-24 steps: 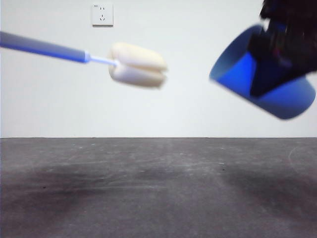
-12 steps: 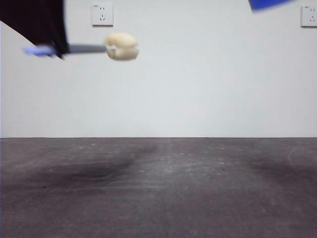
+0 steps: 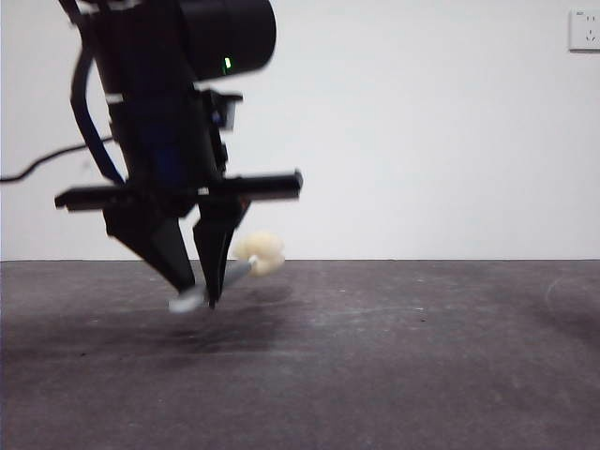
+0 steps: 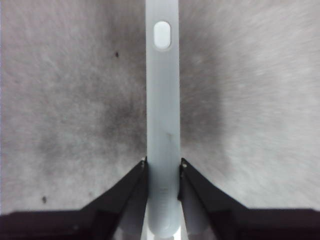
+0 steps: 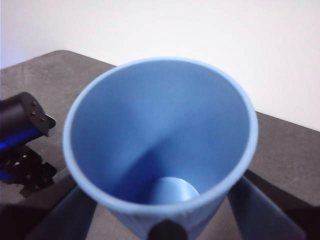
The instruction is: Pick up the cup brush,pick up the cup,insert the brush into the cup,clean the cup,put the cup brush back,put the cup back to the fixed position on the table
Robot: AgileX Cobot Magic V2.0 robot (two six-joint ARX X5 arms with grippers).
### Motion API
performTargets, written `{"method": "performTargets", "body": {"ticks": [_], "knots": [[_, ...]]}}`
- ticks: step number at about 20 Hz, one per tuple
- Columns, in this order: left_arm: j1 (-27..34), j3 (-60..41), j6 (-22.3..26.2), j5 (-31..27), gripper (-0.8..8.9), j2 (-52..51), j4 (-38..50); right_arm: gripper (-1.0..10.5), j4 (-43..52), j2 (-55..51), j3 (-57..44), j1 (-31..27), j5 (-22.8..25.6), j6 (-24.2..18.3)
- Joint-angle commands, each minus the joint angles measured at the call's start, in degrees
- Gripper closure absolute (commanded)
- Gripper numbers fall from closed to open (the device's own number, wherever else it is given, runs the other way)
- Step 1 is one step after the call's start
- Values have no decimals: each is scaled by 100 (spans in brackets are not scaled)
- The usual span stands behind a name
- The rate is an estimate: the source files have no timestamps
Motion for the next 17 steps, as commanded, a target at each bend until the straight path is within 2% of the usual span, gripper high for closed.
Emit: {"method": "performTargets", "body": {"ticks": [1,7,9,17], "knots": [[125,2,-83,-13,822,238,151,963,-131,-48,28,9,-4,212],[352,2,-39,0,822,422,492,963,-299,-44,28,9,-7,422],[417,2,142,177,822,496,575,963,-278,-44,28,9,-7,466],[457,2,275,428,815,664,529,963,-278,-44,28,9,-26,682]]}}
